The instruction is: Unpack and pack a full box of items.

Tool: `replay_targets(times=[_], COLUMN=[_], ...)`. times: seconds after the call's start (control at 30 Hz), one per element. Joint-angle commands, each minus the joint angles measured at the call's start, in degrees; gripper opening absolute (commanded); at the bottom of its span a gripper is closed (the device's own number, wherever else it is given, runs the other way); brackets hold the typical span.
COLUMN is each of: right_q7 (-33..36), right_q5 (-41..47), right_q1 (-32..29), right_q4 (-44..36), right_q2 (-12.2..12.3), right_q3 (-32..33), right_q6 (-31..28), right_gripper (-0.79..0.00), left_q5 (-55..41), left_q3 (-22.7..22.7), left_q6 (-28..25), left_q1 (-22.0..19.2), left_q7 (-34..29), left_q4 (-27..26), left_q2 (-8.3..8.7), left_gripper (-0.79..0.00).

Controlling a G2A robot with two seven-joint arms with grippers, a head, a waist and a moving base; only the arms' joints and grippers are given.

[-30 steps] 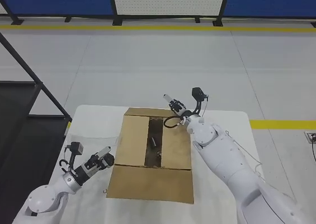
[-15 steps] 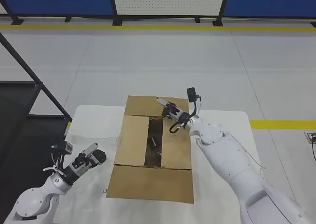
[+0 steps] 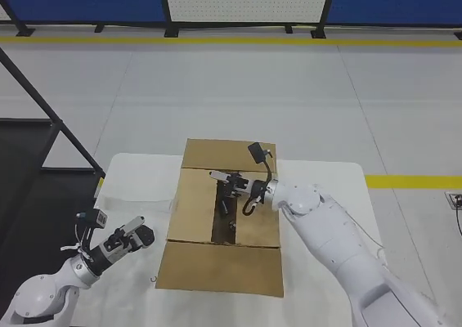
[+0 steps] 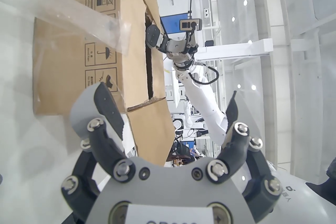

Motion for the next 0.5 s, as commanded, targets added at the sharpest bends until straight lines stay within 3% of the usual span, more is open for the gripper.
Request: replay_targets(times=[0.0,0.47], right_q7=[0.06,-2.37], right_q5=[0.03,-2.36], right_q1=[0.0,-3.06], right_q4=[0.01,-4.43], right_q2=[0.0,0.11], right_q3=[0.01,0.62], right_q6=[-0.03,5.85], right_gripper=[0.0,0.0], left_q5=[-0.07,-0.32], left_q3=[0.0,-0.65], left_q6=[-0.05,0.29], left_q1=[0.0,1.46], left_q7=[0.1,1.75], left_q4=[0.01,-1.85], left_q2=[-0.01,0.03], left_gripper=[0.0,0.0])
